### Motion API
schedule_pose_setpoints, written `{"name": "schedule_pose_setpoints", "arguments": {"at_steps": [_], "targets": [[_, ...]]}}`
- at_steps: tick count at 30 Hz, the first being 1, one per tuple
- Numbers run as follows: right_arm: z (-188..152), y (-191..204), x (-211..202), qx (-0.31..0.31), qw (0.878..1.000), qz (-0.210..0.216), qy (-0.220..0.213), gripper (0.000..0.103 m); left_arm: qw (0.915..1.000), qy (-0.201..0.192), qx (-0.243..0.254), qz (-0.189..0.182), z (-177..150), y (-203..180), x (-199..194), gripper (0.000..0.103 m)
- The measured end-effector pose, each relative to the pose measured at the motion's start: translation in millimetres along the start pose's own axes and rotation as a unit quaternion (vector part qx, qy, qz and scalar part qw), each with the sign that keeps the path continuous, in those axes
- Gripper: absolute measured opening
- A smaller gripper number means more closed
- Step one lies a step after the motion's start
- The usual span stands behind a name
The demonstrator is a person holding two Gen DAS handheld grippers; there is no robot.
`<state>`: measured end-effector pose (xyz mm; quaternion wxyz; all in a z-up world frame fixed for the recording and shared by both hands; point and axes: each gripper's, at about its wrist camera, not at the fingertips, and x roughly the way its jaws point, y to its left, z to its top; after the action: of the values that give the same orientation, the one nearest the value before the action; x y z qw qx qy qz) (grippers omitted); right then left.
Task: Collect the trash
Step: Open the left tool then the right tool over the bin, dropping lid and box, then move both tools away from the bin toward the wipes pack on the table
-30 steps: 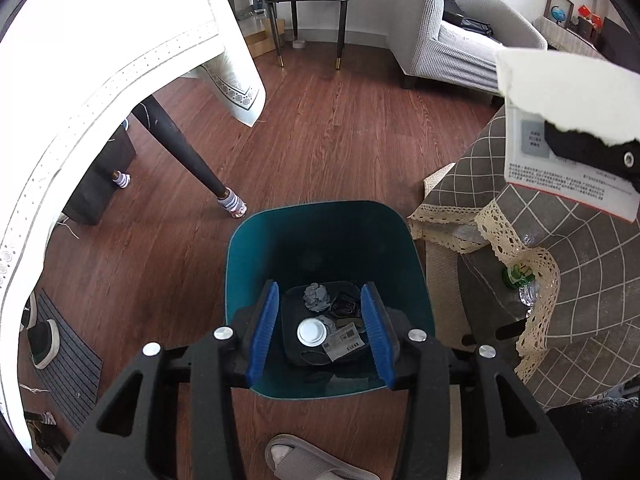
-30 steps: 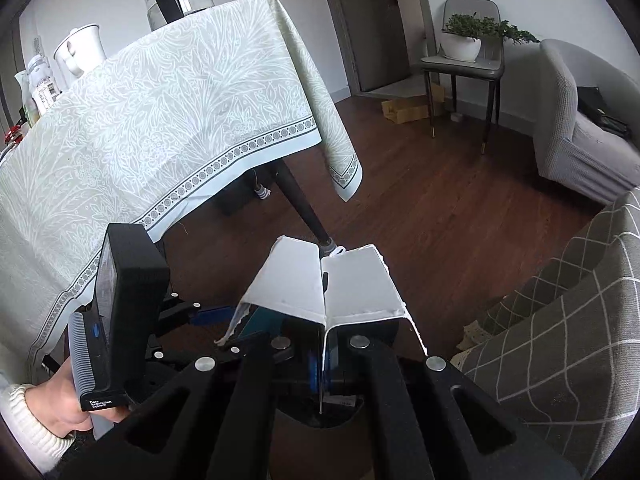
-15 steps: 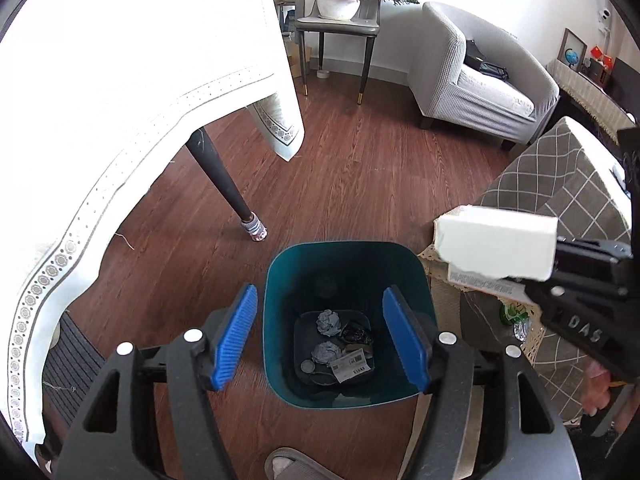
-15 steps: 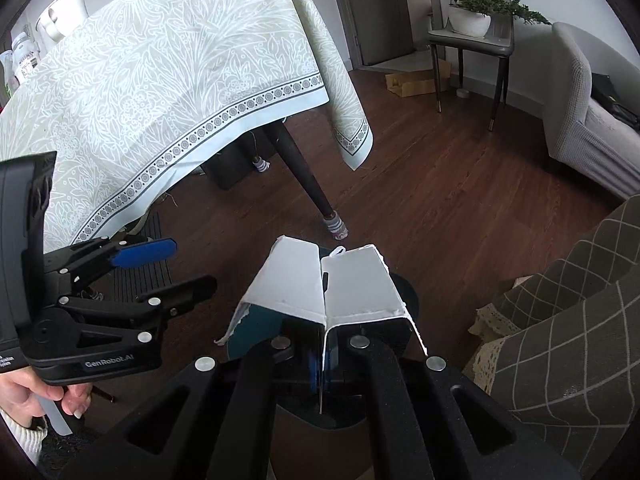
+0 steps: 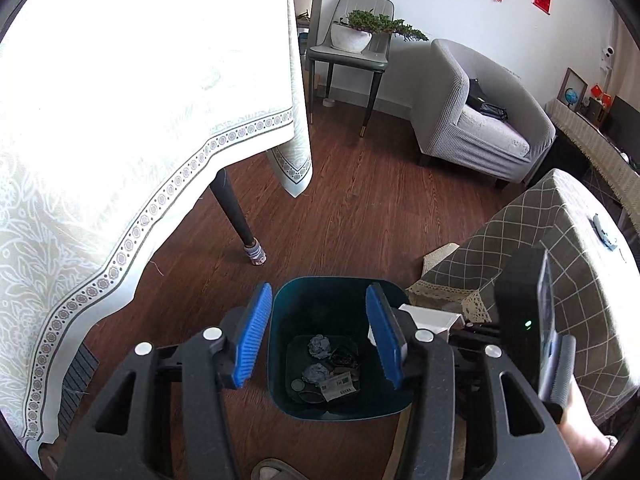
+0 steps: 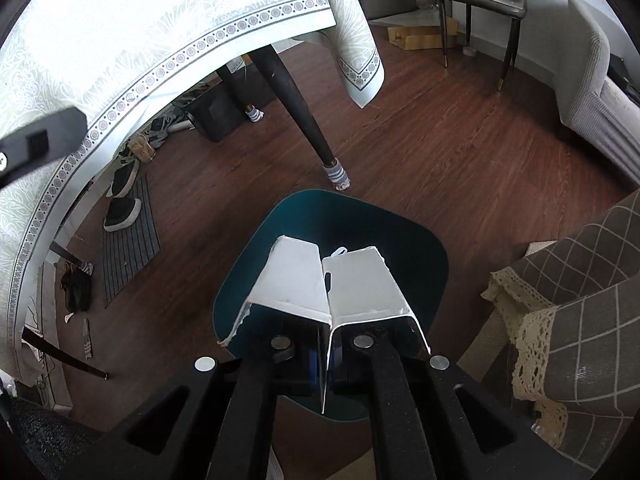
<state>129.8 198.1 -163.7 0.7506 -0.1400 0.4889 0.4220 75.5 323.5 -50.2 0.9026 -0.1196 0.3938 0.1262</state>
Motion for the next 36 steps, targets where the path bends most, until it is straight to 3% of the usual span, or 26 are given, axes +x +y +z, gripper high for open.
{"name": "schedule_pose_setpoints", "arguments": {"at_steps": [4,7,9,12,23,36], "targets": [[-3.1,7.5,8.3,-0.012,1.000,-0.001,0.012,0.005,0.9999,-0.015,-0.001,-0.006,6.1,-3.3,-11.3,0.052],[-5.4,8.9,12.0,-0.014,1.000,-0.004,0.019,0.013,0.9996,-0.027,0.009,-0.002,8.8,-8.8,-18.3,0.052],[-6.8,9.7,12.8,-0.014,1.000,-0.005,0.022,0.032,0.9993,-0.034,0.014,-0.004,11.1,-10.5,-21.3,0.050],[-9.1,11.1,11.8,-0.017,1.000,-0.004,0.024,0.042,0.9991,-0.040,0.010,-0.011,14.5,-11.8,-25.0,0.048],[-18.2,8.0,-10.8,-0.029,0.999,0.002,0.019,0.044,0.9974,-0.067,0.009,-0.024,25.3,-31.3,-42.3,0.042],[-24.2,-14.4,-91.3,-0.040,0.997,0.012,-0.058,0.044,0.9948,-0.088,0.030,-0.043,34.2,-82.8,-52.0,0.042]]}}
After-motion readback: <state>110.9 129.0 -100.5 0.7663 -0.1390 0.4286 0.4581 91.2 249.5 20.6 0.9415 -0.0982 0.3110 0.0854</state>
